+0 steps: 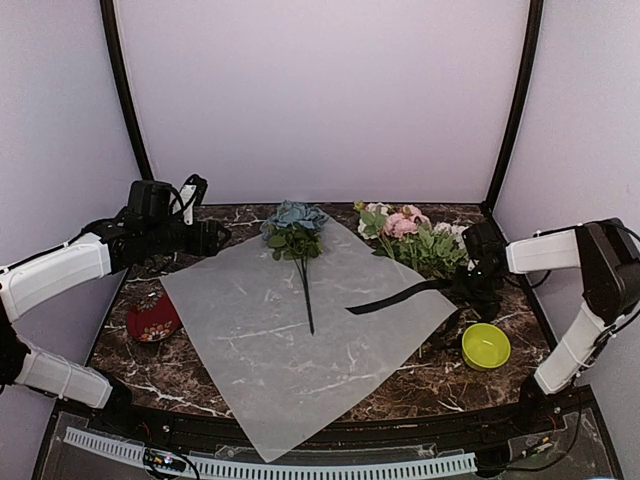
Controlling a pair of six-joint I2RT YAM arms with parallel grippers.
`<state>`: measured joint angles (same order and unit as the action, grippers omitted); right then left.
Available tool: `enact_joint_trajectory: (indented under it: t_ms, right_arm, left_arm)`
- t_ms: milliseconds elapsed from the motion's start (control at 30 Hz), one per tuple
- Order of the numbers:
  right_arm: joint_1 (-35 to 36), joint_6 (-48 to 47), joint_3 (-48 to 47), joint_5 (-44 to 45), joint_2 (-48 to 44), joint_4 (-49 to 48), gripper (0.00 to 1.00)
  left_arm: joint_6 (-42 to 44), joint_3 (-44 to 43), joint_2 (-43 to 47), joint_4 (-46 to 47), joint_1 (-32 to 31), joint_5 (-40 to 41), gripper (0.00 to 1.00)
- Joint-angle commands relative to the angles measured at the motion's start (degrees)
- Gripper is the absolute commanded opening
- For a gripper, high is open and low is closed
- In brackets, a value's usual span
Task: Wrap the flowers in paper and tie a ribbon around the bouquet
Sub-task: Adjust the ribbon at the center of the board, then pick up the fake flower from the center of the board.
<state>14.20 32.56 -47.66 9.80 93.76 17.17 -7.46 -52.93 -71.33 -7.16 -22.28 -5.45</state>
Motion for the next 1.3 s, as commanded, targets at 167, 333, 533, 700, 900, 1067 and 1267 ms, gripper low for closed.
enact_joint_trajectory:
  t_ms: [167, 333, 533, 700, 900, 1067, 1267]
  right_arm:
    - [-15.2, 4.8, 8.8, 5.7, -6.7, -5.2, 0.45]
    - [-19.9, 2.9, 6.3, 8.1, -9.3, -4.0, 0.47]
    - [-21.4, 0.0, -0.4, 9.9, -14.2, -0.9, 0.47]
    - [-13.5, -3.0, -5.5, 14.4, -17.5, 0.7, 0.50]
    - [1.9, -11.9, -11.9, 1.1, -10.6, -3.9, 0.42]
    - [7.0, -11.1, -25.2, 0.5, 4.8, 4.1, 0.46]
    - [7.6, -9.2, -29.9, 3.2, 15.2, 8.5, 0.53]
  left_arm:
    - [3.3, 0.8, 2.6, 0.2, 0.0, 1.3, 0.74]
    - [4.5, 1.0, 3.1, 0.2, 0.1, 2.5, 0.74]
    - [5.1, 1.1, 3.8, 0.2, 0.1, 3.0, 0.75]
    - [5.3, 1.1, 4.2, 0.3, 0.1, 3.2, 0.75]
    - [5.5, 1.4, 4.2, 0.5, 0.1, 3.3, 0.75]
    - [5.6, 1.6, 4.2, 0.6, 0.1, 3.2, 0.75]
    - [5.8, 1.9, 4.2, 0.9, 0.1, 3.2, 0.75]
